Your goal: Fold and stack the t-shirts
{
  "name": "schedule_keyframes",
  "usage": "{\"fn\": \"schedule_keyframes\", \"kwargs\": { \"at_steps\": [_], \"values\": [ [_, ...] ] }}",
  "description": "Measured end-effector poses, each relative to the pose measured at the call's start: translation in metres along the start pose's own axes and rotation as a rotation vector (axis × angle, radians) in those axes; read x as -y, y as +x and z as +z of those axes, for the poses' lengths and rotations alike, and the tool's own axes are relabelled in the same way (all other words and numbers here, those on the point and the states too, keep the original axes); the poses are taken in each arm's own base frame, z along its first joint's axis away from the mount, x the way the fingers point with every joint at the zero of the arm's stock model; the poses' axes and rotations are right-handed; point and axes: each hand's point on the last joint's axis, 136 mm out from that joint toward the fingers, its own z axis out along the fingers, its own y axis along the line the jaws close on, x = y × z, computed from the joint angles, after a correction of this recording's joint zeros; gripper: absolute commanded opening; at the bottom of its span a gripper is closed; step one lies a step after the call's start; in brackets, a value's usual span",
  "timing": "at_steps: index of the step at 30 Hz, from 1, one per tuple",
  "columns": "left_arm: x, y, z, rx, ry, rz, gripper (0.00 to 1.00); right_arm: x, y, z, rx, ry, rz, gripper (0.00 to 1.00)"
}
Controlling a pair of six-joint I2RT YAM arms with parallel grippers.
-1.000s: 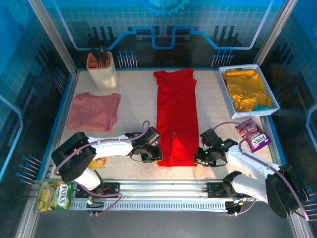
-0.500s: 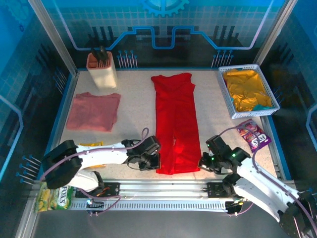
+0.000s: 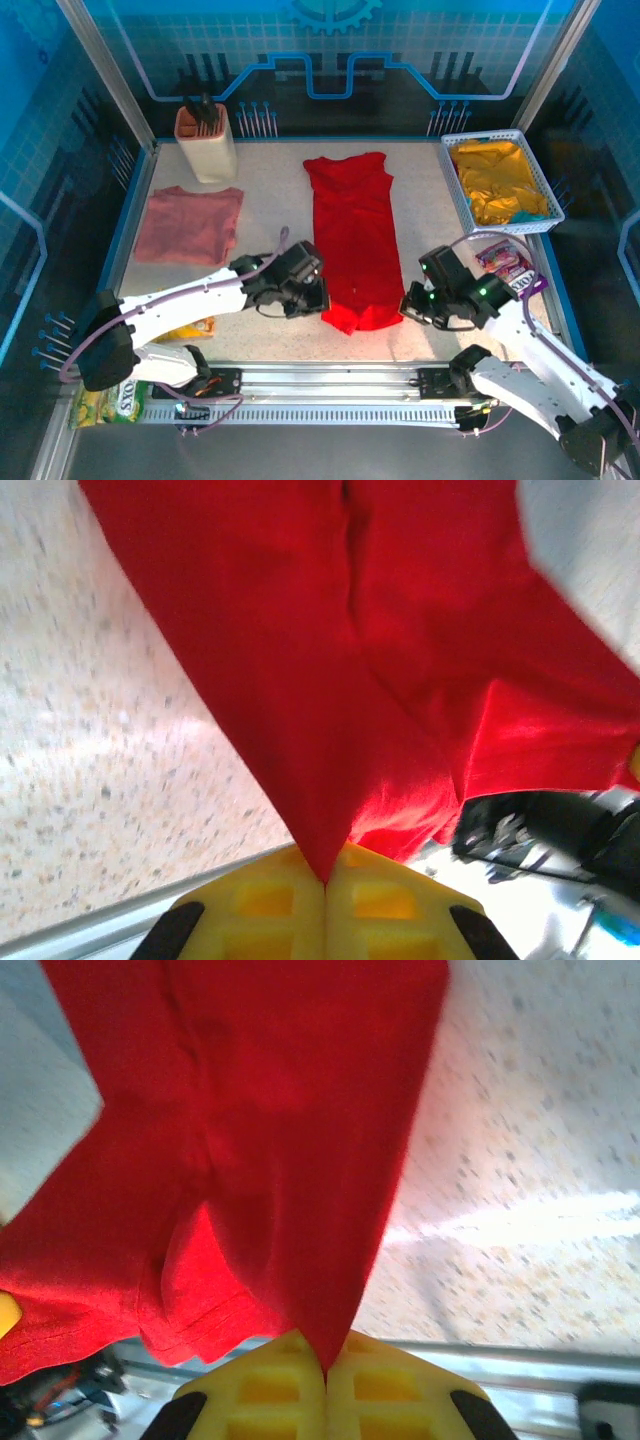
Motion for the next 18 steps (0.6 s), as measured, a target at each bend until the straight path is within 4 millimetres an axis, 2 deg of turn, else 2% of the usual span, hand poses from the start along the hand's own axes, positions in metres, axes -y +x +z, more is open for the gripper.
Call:
{"fn": "schedule_keyframes", "kwargs": {
  "at_steps": [3, 6, 9, 12, 18],
  "values": [
    [0.006, -0.035, -0.016, 0.069, 0.023, -0.012, 0.00, -0.020, -0.033, -0.007, 0.056, -0.024, 0.010, 0.00],
    [0.006, -0.066, -0.021, 0.112, 0.019, -0.014, 0.00, -0.033, -0.067, -0.011, 0.101, -0.034, 0.014, 0.00],
    [0.003, -0.093, -0.014, 0.121, 0.000, -0.014, 0.00, -0.040, -0.097, -0.003, 0.111, -0.047, 0.014, 0.00],
    [-0.002, -0.118, -0.004, 0.122, -0.019, -0.017, 0.00, -0.045, -0.124, 0.014, 0.087, -0.036, 0.004, 0.00],
    [-0.010, -0.159, 0.013, 0.128, -0.019, -0.022, 0.00, -0.064, -0.165, 0.039, 0.058, -0.075, -0.041, 0.00]
  ]
}}
